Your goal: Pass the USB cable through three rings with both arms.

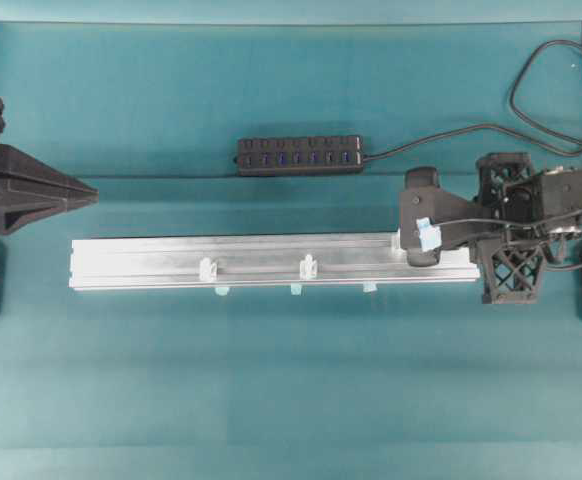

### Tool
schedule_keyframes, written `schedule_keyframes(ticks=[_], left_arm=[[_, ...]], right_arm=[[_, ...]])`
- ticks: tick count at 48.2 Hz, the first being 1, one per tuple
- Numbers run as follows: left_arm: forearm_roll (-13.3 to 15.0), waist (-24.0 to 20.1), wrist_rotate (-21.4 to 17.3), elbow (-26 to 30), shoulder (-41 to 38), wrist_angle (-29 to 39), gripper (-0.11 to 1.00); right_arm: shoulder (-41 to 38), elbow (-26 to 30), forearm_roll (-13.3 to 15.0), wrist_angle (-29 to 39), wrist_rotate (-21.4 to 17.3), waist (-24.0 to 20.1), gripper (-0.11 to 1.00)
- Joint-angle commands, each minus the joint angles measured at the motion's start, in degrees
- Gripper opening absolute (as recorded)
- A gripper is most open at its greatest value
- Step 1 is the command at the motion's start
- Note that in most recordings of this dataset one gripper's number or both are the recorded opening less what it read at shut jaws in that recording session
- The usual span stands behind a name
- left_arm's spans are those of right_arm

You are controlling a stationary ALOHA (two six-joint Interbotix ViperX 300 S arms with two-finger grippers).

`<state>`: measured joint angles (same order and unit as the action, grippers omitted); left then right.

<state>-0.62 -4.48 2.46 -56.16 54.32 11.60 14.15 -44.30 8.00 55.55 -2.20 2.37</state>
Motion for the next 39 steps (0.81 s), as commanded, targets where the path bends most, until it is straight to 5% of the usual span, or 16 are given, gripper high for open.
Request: schedule_keyframes(ticks=[1,39], left_arm=[[-0.09,-0.09,0.09,1.32,-0.35,-0.53,0.02],[-0.09,-0.09,0.0,1.32,-1.41,-0.53,0.02]], right_arm=[[-0.7,-1.05,0.0,-2.9,-1.67,0.44,-0.07],[-5.89,-3.25,0.26,-16.26,-3.6,3.69,-0.07]])
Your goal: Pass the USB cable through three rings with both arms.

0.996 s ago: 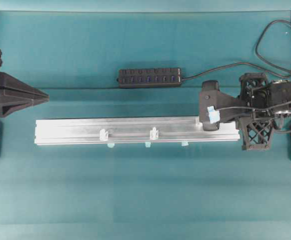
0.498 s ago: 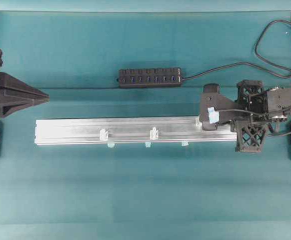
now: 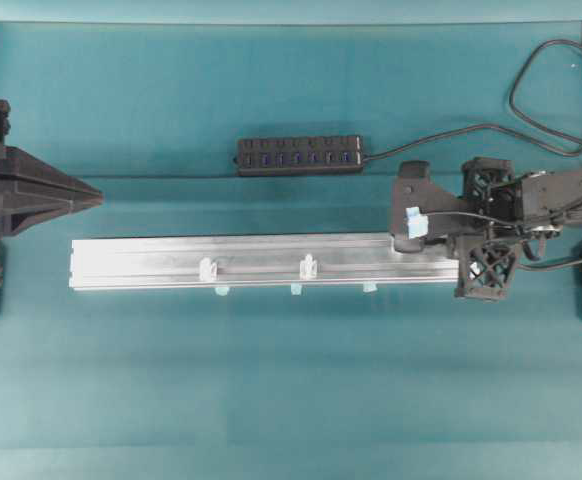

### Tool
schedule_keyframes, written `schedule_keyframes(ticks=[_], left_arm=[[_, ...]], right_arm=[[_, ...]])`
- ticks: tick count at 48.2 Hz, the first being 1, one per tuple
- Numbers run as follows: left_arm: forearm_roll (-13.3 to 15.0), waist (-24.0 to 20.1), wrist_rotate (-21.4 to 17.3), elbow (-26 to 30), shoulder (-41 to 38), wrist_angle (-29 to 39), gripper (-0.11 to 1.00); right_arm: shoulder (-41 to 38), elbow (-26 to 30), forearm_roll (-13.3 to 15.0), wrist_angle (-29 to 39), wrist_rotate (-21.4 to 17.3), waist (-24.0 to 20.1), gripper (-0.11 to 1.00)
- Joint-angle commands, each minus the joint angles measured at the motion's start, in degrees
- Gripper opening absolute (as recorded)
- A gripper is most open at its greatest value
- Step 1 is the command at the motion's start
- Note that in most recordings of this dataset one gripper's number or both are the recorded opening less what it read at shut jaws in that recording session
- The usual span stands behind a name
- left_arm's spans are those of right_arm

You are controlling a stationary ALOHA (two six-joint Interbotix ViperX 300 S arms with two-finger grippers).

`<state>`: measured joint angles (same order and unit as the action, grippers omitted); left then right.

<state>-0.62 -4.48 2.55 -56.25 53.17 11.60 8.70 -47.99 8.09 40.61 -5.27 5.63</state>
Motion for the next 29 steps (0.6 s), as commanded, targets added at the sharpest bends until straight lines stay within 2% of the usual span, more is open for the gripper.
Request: schedule_keyframes(ticks=[1,21,29], left_arm=[[-0.09,-0.09,-0.09,1.49,-0.35,-0.53,0.02],[-0.18,-0.53,-0.09,1.41,-1.32,-0.79,0.02],[-0.09,-1.58,1.49,2.11,-5.36,-4.48,0.02]], right_arm=[[-0.7,0.44,0.18,-1.76,-0.53,0.53,-0.07],[-2.29,1.85,-0.18,-7.03,-1.23,0.88,-0.07],[-2.29,1.76,-0.18,-8.96,-2.99,0.62,-0.07]])
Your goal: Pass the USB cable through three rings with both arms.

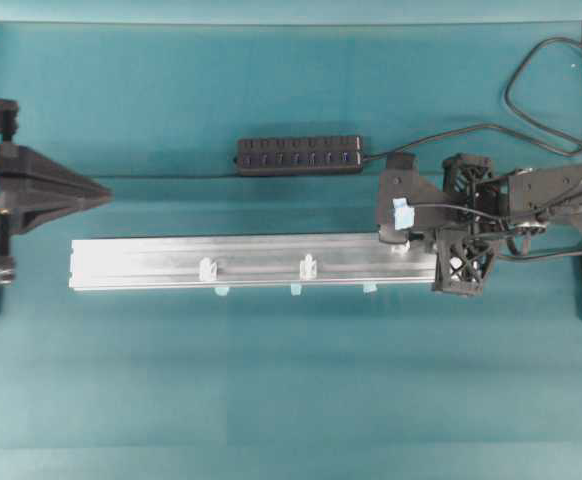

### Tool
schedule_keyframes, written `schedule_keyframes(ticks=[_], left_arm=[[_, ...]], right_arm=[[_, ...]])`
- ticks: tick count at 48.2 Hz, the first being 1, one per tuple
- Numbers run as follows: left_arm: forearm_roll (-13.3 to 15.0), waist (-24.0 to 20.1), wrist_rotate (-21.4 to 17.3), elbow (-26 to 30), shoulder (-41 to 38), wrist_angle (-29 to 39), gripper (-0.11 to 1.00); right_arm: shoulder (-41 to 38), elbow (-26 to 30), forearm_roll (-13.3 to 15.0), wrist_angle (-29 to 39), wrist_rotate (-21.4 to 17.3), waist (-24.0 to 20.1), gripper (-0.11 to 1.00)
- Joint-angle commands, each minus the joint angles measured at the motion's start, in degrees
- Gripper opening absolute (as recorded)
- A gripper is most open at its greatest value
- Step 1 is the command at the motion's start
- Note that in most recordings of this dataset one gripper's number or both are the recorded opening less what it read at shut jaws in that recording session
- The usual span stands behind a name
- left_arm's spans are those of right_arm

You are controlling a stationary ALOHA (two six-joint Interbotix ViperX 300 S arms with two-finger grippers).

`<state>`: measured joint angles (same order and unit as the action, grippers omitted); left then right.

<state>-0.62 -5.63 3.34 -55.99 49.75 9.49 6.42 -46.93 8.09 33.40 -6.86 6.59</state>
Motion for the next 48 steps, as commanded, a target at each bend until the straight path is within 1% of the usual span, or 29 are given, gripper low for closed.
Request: schedule_keyframes(ticks=[1,6,20,29,35,41,43,48], left_arm=[[-0.09,-0.62,1.14,2.02,-2.64,-2.99,0.02],[-0.09,-1.41,2.64,2.72,-6.59,-5.89,0.02],[-0.44,-1.32,2.11,7.56,-18.28,-11.43,0.02],[-0.53,-1.41,2.2,11.6,-26.19,-12.48,0.02],[-0.44,-1.41,2.2,14.41,-31.2,-12.48,0.03],[-0.44,-1.41,2.11,16.61,-35.16,-12.57,0.08],[-0.44,-1.41,2.11,17.31,-36.39,-12.57,0.11],[-0.53,-1.41,2.2,19.07,-39.38,-12.83,0.28]], right_arm=[[0.0,0.7,-0.18,-2.11,-1.76,-0.35,-0.07],[0.35,0.26,-0.18,-4.31,-2.99,-0.35,-0.07],[0.53,0.0,-0.18,-6.68,-3.25,-0.53,-0.07],[1.14,-0.97,-0.35,-9.93,-3.34,-0.62,-0.07],[2.29,-2.81,-0.79,-11.51,-3.43,-0.53,-0.07],[3.52,-4.75,-0.97,-13.54,-3.43,-0.53,-0.07],[3.96,-5.36,-0.97,-14.5,-3.43,-0.53,-0.07],[4.75,-6.59,-0.97,-16.0,-3.6,-0.35,-0.07]])
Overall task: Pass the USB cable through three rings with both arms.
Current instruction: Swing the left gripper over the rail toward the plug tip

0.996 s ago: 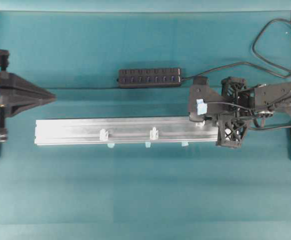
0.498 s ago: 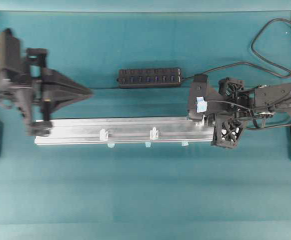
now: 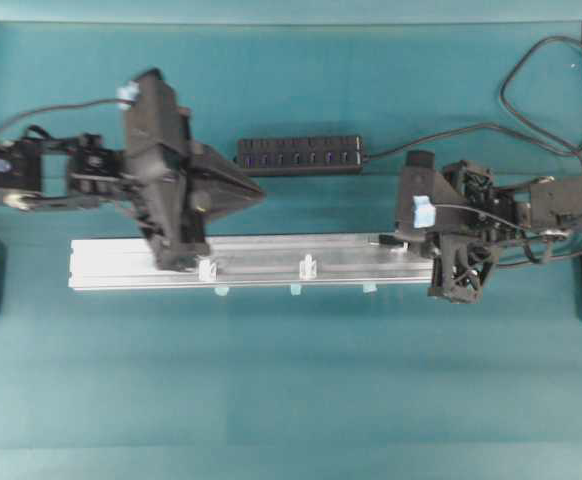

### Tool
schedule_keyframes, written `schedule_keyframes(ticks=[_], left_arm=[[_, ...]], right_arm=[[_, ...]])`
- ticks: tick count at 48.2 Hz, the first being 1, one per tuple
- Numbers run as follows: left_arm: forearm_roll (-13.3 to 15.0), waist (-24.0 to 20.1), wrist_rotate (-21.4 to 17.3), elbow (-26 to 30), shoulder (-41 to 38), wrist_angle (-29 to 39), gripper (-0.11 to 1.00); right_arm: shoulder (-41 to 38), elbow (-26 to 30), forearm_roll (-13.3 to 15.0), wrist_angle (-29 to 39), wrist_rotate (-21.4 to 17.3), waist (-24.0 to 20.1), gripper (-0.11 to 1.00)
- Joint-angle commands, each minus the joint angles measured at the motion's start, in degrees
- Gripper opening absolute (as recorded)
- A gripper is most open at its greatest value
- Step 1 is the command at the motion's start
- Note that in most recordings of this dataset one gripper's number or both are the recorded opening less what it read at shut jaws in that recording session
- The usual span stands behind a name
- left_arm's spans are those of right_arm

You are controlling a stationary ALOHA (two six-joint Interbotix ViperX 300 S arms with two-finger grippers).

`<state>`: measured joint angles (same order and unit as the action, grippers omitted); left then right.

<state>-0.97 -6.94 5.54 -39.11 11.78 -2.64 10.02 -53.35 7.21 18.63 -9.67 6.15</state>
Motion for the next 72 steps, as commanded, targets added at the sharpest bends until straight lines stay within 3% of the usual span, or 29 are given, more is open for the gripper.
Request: schedule_keyframes(ticks=[1,9,13,23,72], left_arm=[[-0.09,-0.09,0.0,2.64,-1.93,-0.7,0.33],[-0.09,0.0,0.0,5.36,-5.27,-0.7,0.77],[-0.09,-0.09,0.0,6.24,-6.5,-0.7,0.88],[-0.09,-0.09,0.0,8.0,-9.05,-0.7,0.86],[-0.09,1.76,-2.11,18.63,-24.17,-0.79,0.85]], right_arm=[[1.32,-0.35,-0.09,-1.58,-0.79,0.0,-0.07],[2.02,-1.32,-0.09,-3.6,-0.79,0.26,-0.07],[2.2,-1.49,-0.09,-4.75,-0.79,0.35,-0.07],[2.2,-1.32,-0.09,-7.38,-0.7,0.53,-0.07],[3.43,-2.9,0.0,-7.03,-0.35,1.32,-0.07]])
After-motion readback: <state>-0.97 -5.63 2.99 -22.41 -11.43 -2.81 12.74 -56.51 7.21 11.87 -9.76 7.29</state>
